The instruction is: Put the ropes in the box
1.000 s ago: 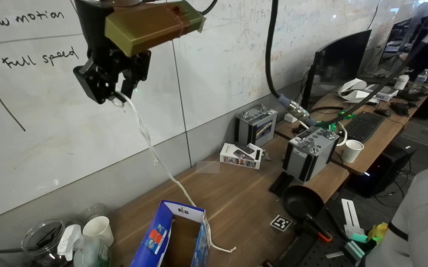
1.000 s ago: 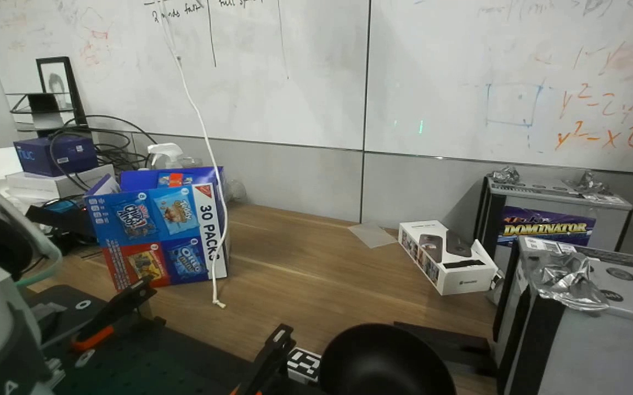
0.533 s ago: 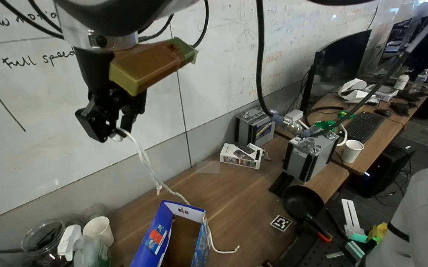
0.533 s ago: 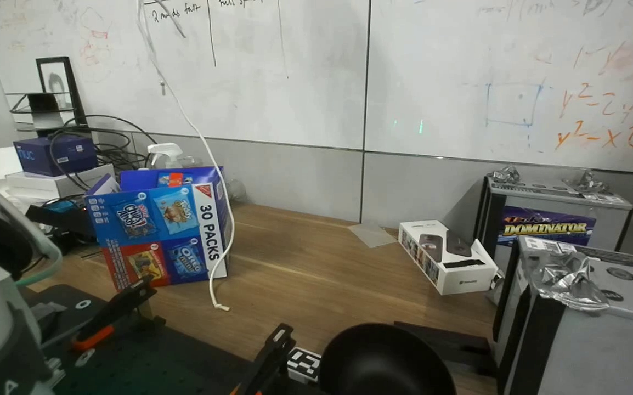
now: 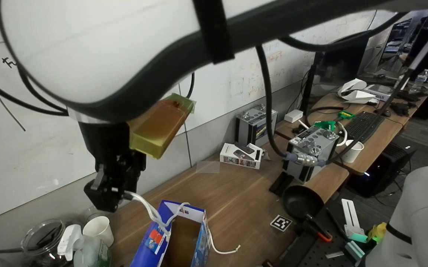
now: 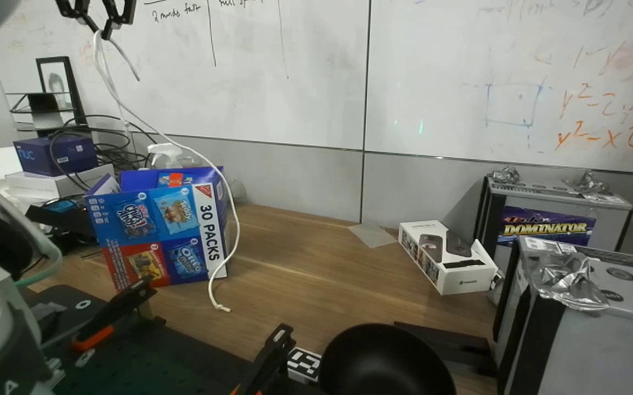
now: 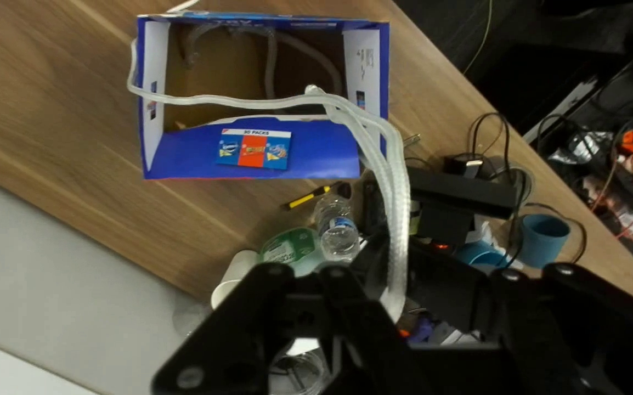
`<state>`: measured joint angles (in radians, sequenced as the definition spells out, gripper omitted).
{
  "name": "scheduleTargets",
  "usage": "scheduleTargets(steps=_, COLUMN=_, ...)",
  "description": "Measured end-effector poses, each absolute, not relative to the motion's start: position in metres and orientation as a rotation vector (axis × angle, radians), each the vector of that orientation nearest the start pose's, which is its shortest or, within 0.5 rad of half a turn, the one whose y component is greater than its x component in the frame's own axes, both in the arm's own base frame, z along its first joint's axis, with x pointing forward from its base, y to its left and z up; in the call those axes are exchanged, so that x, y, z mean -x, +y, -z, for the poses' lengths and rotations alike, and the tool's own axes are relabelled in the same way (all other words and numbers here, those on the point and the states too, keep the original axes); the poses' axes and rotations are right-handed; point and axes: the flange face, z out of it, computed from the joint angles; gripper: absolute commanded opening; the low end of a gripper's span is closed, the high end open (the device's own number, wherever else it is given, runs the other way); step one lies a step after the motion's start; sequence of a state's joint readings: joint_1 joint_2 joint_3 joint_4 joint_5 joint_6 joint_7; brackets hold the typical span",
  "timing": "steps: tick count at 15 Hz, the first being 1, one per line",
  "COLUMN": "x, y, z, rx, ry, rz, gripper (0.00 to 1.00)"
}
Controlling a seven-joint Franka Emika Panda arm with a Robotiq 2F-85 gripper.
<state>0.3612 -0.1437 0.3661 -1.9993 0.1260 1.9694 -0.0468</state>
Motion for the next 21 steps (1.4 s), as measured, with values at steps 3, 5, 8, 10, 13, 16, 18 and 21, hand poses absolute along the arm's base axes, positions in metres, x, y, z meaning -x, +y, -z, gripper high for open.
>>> scheduleTargets(steps=3, x=-0.380, y=0.362, z=-0.497, rx=2.734, ry=-1.181, rz=0.040, gripper=0.05)
scheduleTargets(steps=5, x=-0.384, y=0.352, z=-0.476, rx=2.654, ry=-1.231, rz=-0.016, gripper=0.05)
scheduleTargets(steps=8, x=-0.396, y=0.331, z=-0.446, rx=2.542, ry=-1.289, rz=-0.087, gripper=0.05)
scheduleTargets(steps=10, x=-0.406, y=0.318, z=-0.428, rx=2.485, ry=-1.314, rz=-0.120, gripper=0.05)
scheduleTargets(steps=13, x=-0.418, y=0.306, z=-0.406, rx=2.433, ry=-1.344, rz=-0.160, gripper=0.05)
scheduleTargets(steps=16, x=-0.423, y=0.304, z=-0.388, rx=2.409, ry=-1.361, rz=-0.198, gripper=0.05)
scheduleTargets(steps=18, x=-0.426, y=0.306, z=-0.379, rx=2.398, ry=-1.364, rz=-0.219, gripper=0.05)
scheduleTargets(steps=21, x=-0.430, y=0.310, z=-0.371, rx=2.387, ry=-1.365, rz=-0.238, gripper=0.05)
